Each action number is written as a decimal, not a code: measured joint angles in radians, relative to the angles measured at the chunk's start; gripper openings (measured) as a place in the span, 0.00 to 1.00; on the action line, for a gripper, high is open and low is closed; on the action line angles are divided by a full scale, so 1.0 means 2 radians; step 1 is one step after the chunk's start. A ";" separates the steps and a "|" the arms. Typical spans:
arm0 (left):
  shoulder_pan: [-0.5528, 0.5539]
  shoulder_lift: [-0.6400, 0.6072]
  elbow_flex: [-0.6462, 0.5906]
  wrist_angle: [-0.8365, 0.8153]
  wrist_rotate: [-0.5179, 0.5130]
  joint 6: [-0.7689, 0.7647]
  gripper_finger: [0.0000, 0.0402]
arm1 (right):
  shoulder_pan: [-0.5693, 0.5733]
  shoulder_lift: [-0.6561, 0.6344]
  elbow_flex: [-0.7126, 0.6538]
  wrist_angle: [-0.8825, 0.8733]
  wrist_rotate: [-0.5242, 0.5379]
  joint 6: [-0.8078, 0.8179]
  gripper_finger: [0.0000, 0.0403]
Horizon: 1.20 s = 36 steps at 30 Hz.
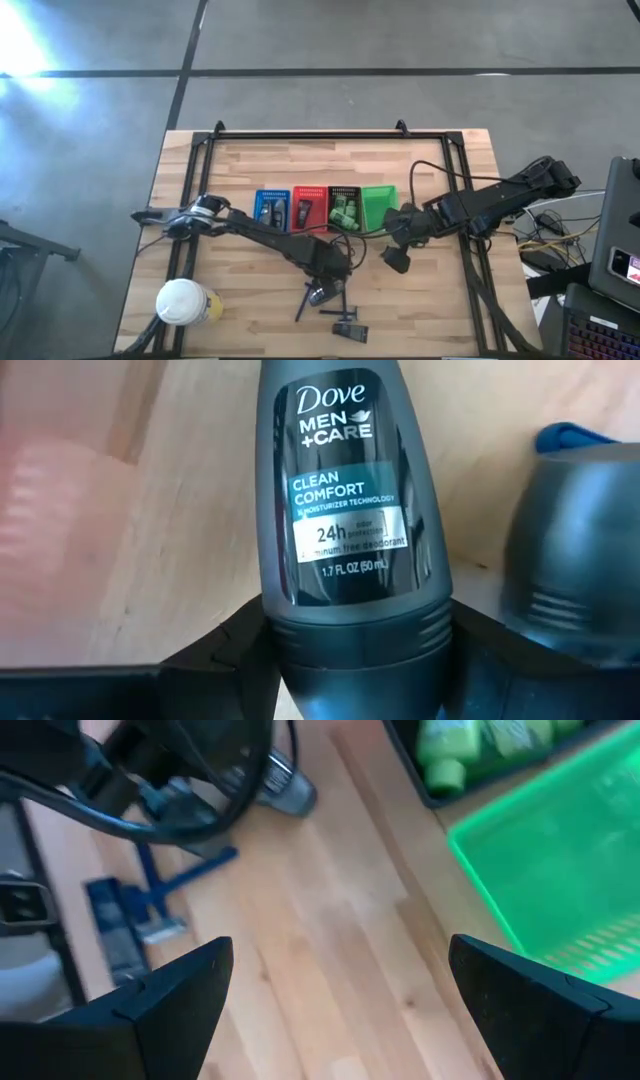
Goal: Pick & Place Travel size toiletries
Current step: Put the deodorant into the blue bin
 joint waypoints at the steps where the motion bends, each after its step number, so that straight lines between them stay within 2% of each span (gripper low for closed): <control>1: -0.001 -0.007 0.000 -0.004 -0.004 0.002 0.51 | 0.000 0.000 0.000 0.010 -0.002 0.000 0.91; 4: -0.006 -0.041 0.000 -0.026 -0.031 0.008 0.51 | 0.000 0.000 0.000 0.042 -0.003 -0.002 0.91; 9: -0.028 -0.121 -0.017 -0.053 -0.118 0.030 0.51 | -0.017 0.000 0.000 0.077 -0.012 0.006 0.91; 13: -0.050 -0.186 -0.068 -0.048 -0.185 0.035 0.51 | -0.058 0.000 -0.002 0.142 -0.076 0.025 0.91; 18: -0.071 -0.258 -0.149 0.035 -0.258 0.045 0.51 | -0.105 0.020 -0.022 0.303 -0.143 0.078 0.91; 23: -0.072 -0.289 -0.192 0.086 -0.278 0.078 0.51 | -0.129 0.076 -0.027 0.415 -0.179 0.134 0.91; 31: -0.069 -0.286 -0.195 0.103 -0.279 0.154 0.51 | -0.136 0.149 0.020 0.442 -0.208 0.155 0.91; 36: -0.065 -0.287 -0.196 0.106 -0.291 0.161 0.51 | -0.137 0.185 0.057 0.441 -0.229 0.155 0.91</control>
